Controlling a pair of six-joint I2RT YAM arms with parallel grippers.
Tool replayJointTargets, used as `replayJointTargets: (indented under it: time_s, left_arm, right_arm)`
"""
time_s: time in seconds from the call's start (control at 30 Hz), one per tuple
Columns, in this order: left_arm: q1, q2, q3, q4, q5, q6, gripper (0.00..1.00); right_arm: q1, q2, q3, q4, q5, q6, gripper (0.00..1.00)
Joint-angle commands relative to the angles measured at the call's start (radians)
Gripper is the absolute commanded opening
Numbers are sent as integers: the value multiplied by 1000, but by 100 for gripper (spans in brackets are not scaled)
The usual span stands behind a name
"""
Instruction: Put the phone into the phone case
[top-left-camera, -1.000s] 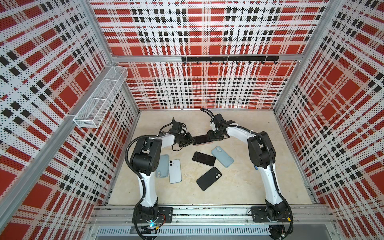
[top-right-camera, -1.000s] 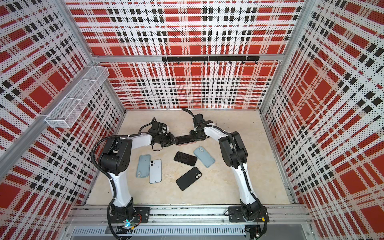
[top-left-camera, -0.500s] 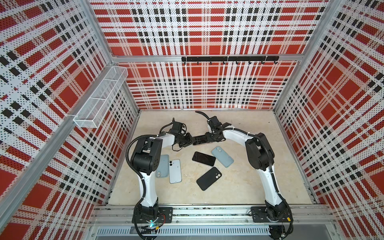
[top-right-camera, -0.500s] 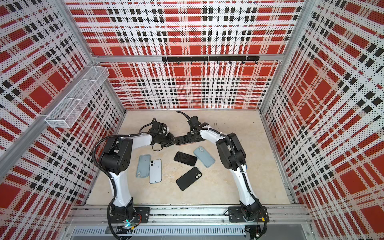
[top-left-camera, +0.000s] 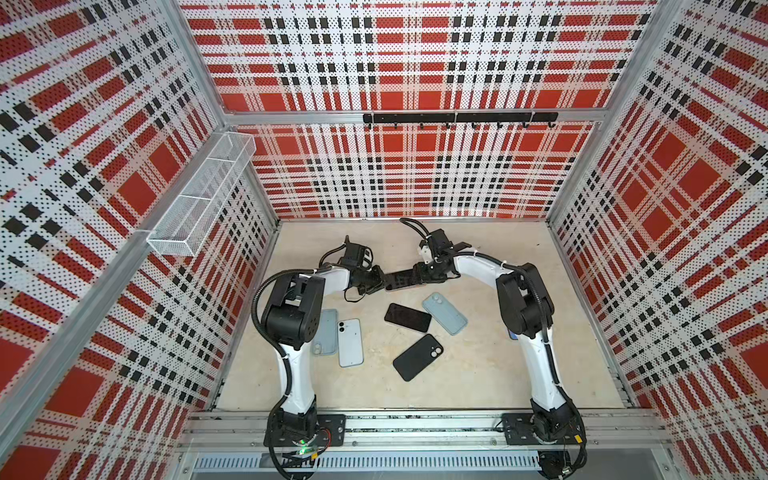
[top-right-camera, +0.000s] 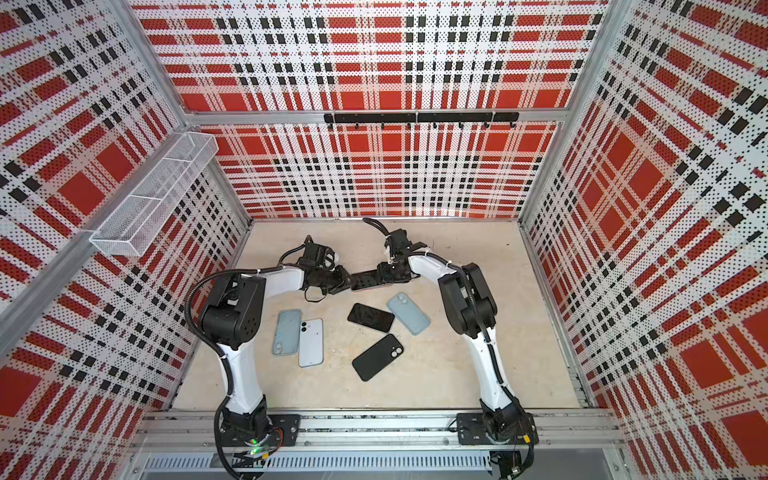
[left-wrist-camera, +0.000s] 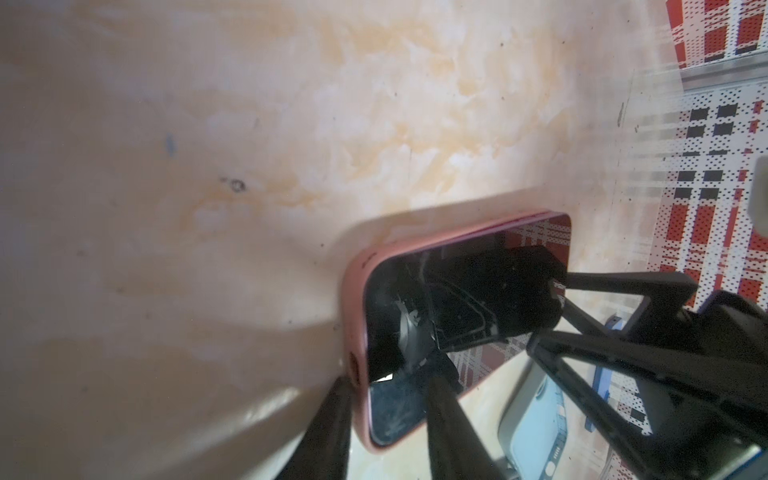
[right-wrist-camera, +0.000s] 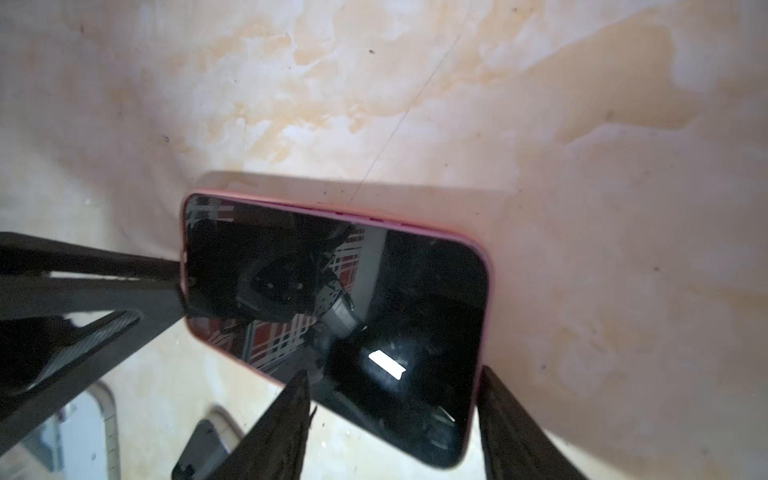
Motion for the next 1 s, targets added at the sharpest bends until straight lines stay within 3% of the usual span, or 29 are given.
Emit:
replayJointTargets:
  time_s: [0.0, 0.23, 0.33, 0.6, 0.97]
  left_arm:
    - [0, 20, 20, 2, 24, 14, 34]
    - [1, 25, 20, 18, 48, 9, 34]
    - [1, 24, 16, 19, 51, 10, 33]
    - [-2, 5, -5, 37, 59, 16, 33]
    - [12, 1, -39, 52, 64, 11, 33]
  right_arm:
    - [-11, 52, 4, -74, -189, -14, 64]
    - [-40, 27, -72, 68, -379, 6, 63]
    - [-61, -11, -151, 226, -487, 79, 63]
    - [-97, -80, -275, 524, -623, 240, 61]
    - [-128, -130, -367, 704, -611, 344, 48]
